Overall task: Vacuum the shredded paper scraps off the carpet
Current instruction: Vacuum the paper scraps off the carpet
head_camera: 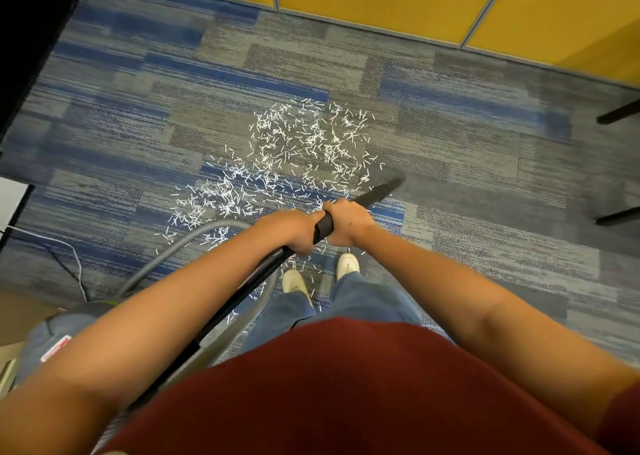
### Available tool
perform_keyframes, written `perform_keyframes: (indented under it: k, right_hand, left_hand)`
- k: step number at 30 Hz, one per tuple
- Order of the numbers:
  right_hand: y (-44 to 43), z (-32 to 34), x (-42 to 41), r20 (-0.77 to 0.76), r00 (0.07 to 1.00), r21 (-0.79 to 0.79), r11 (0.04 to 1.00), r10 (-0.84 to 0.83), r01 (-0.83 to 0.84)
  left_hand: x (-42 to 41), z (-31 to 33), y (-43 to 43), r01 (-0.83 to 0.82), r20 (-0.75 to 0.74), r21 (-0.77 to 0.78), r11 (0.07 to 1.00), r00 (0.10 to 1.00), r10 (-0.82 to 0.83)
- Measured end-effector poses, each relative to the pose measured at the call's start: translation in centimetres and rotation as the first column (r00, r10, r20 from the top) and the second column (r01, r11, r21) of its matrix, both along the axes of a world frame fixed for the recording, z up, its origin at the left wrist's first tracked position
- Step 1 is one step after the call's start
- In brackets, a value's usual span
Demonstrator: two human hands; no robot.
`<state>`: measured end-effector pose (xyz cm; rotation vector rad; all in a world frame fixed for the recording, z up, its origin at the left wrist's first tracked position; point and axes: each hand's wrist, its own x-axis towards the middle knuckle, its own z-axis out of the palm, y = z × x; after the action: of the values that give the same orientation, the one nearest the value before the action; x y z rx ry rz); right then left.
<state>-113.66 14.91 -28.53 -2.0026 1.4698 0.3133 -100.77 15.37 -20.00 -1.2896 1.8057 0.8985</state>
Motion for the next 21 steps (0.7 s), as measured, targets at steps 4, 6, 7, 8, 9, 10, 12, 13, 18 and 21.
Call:
perform_keyframes:
  k: [4,6,7,8,9,10,12,13,18,21]
  right_hand:
    - [0.0,-0.2,1.0,0.008,0.998,0.012,0.998,0.063,-0.063]
    - [-0.2,-0.2,1.6,0.021,0.997,0.017,0.997,0.080,-0.080]
    - [-0.3,-0.2,2.0,0.025,0.996,0.014,0.996,0.091,-0.091]
    - [-0.5,-0.2,2.4,0.030,0.994,0.010,0.994,0.106,-0.106]
    - [-0.6,-0.1,2.7,0.035,0.992,0.009,0.993,0.119,-0.120]
    - [-0.8,-0.1,3.1,0.041,0.990,0.009,0.991,0.133,-0.133]
    - [-1.3,0.1,4.0,0.048,0.986,0.012,0.987,0.158,-0.158]
    - [-1.5,0.1,4.3,0.048,0.985,0.013,0.986,0.168,-0.169]
    - [-2.3,0.4,5.5,0.040,0.974,0.020,0.975,0.223,-0.223]
    - [-2.4,0.4,5.5,0.030,0.970,0.022,0.970,0.240,-0.240]
  left_hand:
    - [1.0,0.3,0.5,-0.052,-0.007,0.018,0.998,0.999,0.052]
    - [1.5,0.2,0.7,-0.078,0.002,0.023,0.997,0.997,0.078]
    - [1.7,0.2,0.9,-0.089,0.006,0.025,0.996,0.996,0.089]
    - [2.1,0.1,0.9,-0.100,0.011,0.027,0.995,0.995,0.100]
    - [2.3,0.0,1.0,-0.113,0.012,0.024,0.993,0.994,0.113]
    - [2.6,0.0,1.0,-0.129,0.015,0.014,0.992,0.992,0.128]
    - [3.1,0.2,0.9,-0.160,0.033,-0.012,0.987,0.987,0.160]
    - [3.2,0.4,0.9,-0.170,0.041,-0.018,0.985,0.984,0.171]
    - [4.1,0.7,0.8,-0.242,0.045,0.007,0.970,0.969,0.242]
    - [4.1,0.7,0.7,-0.234,0.048,-0.003,0.972,0.971,0.234]
